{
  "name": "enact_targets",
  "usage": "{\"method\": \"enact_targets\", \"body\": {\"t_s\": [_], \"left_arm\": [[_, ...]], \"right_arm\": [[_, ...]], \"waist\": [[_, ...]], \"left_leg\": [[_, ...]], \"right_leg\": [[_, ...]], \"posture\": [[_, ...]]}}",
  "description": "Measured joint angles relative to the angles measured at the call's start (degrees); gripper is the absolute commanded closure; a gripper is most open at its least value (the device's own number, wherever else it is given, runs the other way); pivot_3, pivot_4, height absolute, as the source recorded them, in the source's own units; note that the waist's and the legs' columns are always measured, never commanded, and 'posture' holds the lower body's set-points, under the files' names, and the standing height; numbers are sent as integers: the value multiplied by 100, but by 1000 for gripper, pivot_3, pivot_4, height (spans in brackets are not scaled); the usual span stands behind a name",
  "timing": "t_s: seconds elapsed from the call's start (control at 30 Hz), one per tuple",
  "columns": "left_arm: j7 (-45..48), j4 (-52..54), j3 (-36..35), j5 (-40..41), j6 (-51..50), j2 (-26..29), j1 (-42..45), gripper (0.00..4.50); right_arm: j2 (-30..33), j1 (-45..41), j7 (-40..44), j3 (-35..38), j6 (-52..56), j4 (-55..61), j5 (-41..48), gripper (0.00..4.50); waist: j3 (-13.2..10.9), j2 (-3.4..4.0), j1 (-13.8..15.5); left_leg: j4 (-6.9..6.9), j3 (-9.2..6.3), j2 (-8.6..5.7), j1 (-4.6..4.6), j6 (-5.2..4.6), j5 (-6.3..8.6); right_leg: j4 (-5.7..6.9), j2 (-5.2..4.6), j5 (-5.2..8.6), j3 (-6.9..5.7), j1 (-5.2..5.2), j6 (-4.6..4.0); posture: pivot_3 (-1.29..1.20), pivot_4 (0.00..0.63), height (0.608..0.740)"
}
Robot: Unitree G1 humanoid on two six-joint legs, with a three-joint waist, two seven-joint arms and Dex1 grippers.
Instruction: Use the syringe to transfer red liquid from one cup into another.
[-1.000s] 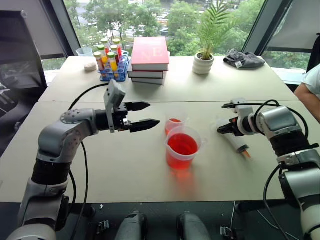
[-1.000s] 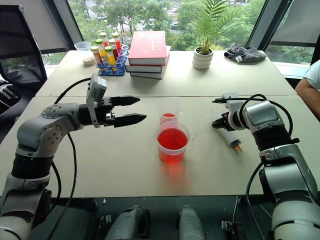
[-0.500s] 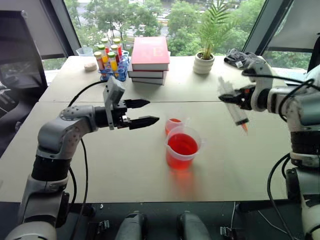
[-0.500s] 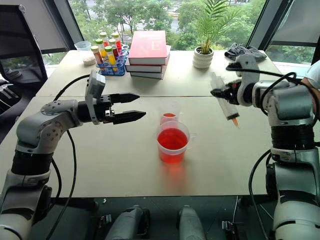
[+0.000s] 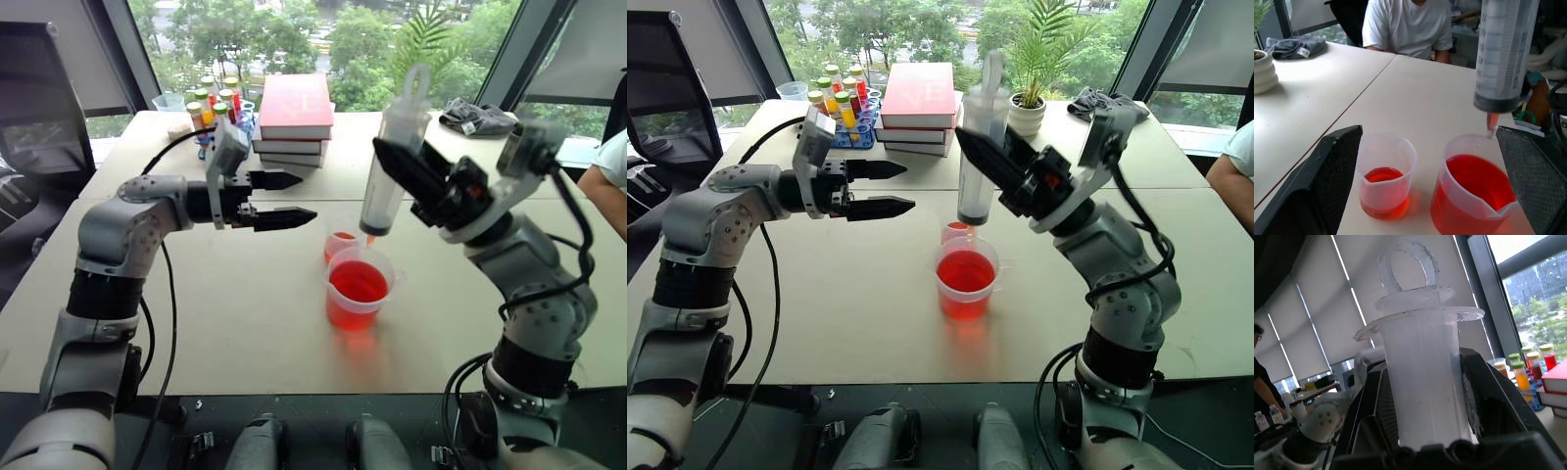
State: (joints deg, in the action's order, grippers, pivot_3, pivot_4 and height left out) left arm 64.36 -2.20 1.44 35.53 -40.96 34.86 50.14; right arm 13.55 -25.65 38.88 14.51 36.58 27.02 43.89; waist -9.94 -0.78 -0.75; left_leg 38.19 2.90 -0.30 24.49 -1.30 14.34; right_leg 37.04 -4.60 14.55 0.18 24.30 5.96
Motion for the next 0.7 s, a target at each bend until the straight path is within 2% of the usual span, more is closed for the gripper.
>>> {"method": "enact_targets", "body": {"t_s": [0.13,0.33,0.7], "left_arm": [[161,11,5,20,-160,2,52,0],[336,294,7,318,-587,-86,150,0],[343,457,235,712,-975,-835,426,0]], "right_arm": [[-16,772,367,-504,-1037,-301,-605,3092],[-134,1227,510,-979,-2350,-883,-1388,3092],[-103,1381,279,-1177,-2704,-932,-1453,3092]], "waist": [[0,1,-23],[0,0,0],[0,0,4]], "left_leg": [[1,2,2,-1,0,-1],[3,-1,2,-3,2,-2],[4,-4,2,-6,4,-3]], "right_leg": [[3,6,0,2,1,1],[5,6,1,2,-1,0],[7,6,1,2,-4,0]], "posture": [[0,150,740],[0,150,740],[0,150,740]]}}
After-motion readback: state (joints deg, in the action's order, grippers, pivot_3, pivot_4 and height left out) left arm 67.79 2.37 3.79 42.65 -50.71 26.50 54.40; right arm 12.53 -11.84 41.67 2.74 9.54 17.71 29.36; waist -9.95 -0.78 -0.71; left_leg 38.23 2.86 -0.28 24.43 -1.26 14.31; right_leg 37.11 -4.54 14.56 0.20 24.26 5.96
